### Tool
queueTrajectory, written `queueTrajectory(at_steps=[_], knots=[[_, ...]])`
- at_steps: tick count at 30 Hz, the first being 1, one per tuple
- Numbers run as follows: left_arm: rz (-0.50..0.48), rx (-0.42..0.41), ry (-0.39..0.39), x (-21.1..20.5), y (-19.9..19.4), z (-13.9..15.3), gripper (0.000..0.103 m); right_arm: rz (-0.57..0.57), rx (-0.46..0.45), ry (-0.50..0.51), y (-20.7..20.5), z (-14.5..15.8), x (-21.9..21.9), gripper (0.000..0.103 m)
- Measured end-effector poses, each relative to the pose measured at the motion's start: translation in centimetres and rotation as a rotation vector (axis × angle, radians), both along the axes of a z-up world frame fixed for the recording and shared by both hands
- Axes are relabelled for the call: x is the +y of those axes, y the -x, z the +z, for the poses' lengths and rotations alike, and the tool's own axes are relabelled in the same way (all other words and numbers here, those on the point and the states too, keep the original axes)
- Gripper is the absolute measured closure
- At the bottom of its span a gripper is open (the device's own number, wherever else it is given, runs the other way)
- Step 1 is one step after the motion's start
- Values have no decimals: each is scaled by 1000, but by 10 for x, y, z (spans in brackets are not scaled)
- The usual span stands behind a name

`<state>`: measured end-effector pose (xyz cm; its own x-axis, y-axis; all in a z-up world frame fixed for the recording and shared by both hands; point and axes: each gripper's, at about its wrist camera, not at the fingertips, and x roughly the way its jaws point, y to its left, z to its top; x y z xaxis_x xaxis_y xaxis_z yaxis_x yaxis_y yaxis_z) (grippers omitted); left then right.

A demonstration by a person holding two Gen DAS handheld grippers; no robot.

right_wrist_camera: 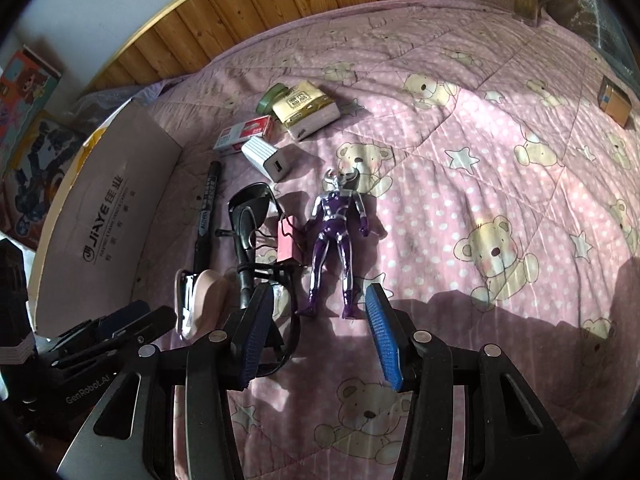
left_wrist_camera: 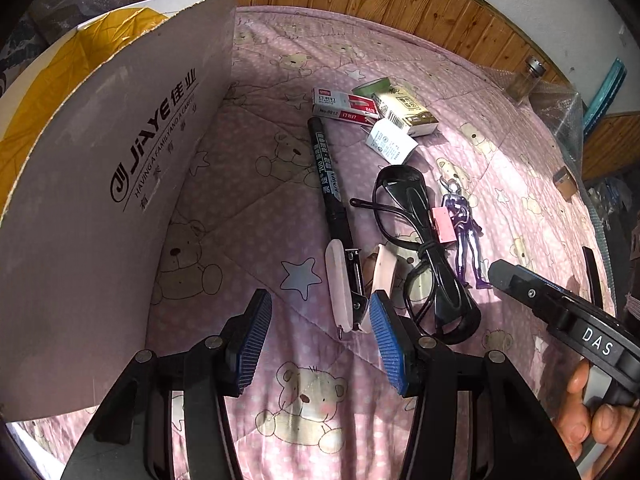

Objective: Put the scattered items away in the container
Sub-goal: 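Grasp the purple action figure with the right tool while the left tool grasps the pink stapler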

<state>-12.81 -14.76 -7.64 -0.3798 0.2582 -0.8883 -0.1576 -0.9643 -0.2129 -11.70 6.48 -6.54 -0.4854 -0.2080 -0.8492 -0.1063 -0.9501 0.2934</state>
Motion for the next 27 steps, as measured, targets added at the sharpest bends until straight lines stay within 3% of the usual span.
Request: queueTrajectory(at_steps=[5,15,16,17,19,21,27], knots=[[2,-15,-16,2,13,-12,49,26,-47,-44,21,-23,-3,56],[-102,-38,-119,30,9,-20,47,110,48,-277,39,-28,-22,57],[-107,-38,-129,32,10,-21,47,109,49,-276,39,-28,-21,58],[-110,-36,-134,33,10,-22,46,102,45,-272,39,-26,-18,72],[-115,-36,-142,33,12,-23,46,78,34,-235,38,-23,-7,77],[-115,-43,-169,33,13,-23,46,38,20,-193,34,-21,7,92],[-202,-56,-229,56,5,-21,43,-57,-17,-123,14,-21,49,92]])
